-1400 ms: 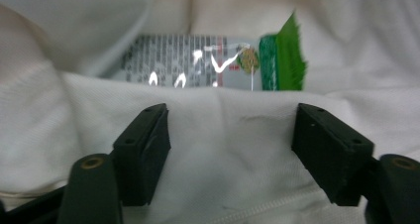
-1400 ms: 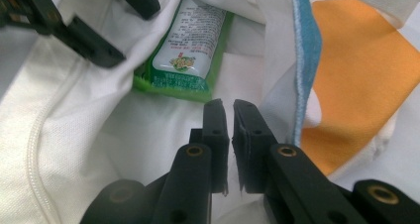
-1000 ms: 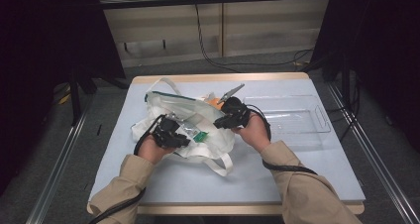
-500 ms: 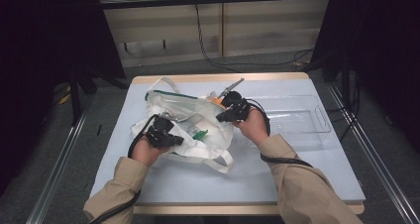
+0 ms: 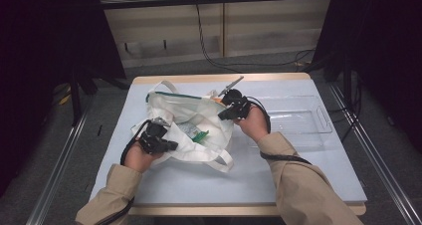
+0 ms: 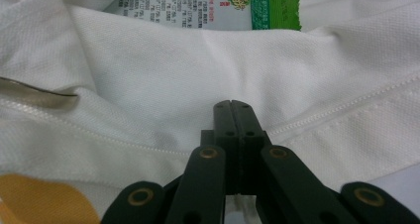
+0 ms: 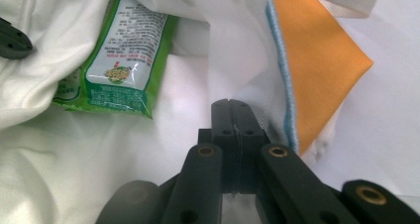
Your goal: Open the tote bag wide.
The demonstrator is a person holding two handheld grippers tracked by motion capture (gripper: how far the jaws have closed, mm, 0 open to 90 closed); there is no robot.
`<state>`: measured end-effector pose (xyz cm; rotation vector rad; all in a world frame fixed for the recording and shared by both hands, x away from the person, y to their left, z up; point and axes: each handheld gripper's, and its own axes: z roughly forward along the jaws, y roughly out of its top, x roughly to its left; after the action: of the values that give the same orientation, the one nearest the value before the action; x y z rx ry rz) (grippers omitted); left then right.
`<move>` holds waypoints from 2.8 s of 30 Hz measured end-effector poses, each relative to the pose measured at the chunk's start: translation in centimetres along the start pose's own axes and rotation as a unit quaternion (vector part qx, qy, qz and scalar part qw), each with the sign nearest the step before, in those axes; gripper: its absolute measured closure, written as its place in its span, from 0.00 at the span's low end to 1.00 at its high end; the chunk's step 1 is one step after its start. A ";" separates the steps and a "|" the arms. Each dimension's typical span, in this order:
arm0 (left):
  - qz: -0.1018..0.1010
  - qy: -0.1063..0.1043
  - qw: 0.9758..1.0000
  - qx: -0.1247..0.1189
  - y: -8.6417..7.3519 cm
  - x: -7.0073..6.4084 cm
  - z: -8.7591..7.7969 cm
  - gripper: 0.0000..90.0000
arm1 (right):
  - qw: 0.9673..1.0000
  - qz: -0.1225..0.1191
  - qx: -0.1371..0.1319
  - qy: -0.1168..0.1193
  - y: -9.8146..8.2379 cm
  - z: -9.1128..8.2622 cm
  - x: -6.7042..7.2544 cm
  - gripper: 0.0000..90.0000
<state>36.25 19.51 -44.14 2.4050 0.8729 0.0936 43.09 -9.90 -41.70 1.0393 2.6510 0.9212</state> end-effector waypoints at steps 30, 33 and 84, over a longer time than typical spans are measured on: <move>-0.031 -0.011 0.999 -0.033 -0.7 0.8 -0.5 1.00 | 0.981 -0.185 0.005 0.059 0.6 2.3 5.3 0.60; -0.037 -0.011 0.998 -0.040 -0.7 0.9 -0.4 1.00 | 0.975 -0.212 0.016 0.061 0.6 3.1 5.8 0.61; -0.047 -0.012 0.998 -0.030 -0.9 1.1 0.0 1.00 | 0.991 -0.122 0.044 0.041 1.0 1.0 4.3 1.00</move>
<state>36.63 20.77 -44.82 2.3010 0.9566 0.0537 40.77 -6.07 -41.54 0.6829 2.8283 0.8179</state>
